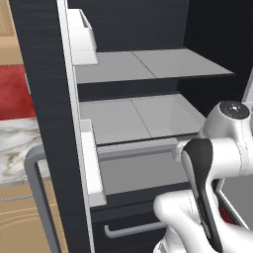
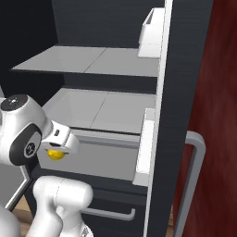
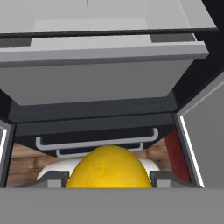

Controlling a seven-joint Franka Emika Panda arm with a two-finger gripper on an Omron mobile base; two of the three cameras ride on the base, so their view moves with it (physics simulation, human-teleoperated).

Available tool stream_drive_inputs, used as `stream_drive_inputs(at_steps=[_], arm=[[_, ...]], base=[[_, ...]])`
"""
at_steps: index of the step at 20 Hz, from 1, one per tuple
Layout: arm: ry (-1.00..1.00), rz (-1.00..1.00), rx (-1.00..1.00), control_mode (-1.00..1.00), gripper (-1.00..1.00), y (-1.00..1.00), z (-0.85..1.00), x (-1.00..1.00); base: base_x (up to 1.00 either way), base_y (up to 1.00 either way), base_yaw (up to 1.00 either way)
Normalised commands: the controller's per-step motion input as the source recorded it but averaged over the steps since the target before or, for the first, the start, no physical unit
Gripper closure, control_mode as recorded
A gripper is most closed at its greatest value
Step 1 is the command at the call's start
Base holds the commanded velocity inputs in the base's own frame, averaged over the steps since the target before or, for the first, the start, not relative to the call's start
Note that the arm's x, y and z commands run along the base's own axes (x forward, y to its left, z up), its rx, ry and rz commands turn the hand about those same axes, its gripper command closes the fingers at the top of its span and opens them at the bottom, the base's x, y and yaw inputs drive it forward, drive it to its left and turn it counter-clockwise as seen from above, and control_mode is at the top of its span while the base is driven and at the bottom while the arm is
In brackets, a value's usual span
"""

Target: Retrieve a lemon from the fridge and place it on the cutting board with the fish.

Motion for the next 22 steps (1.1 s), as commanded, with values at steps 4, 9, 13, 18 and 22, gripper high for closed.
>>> stream_drive_inputs(at_steps=[4,9,13,18,22], arm=[[0.0,0.0,0.0,1.0,1.0,0.0,-0.01,-0.25],[0.0,0.0,0.0,1.0,1.0,0.0,0.0,0.0],[0.0,0.0,0.0,1.0,1.0,0.0,0.0,0.0],[0.0,0.0,0.0,1.0,1.0,0.0,0.0,0.0],[0.0,0.0,0.0,1.0,1.0,0.0,0.0,0.0]], base=[[-0.13,0.0,0.0],[-0.58,0.0,0.0],[-0.56,0.08,0.0],[-0.57,0.18,0.03],[-0.67,0.34,0.14]])
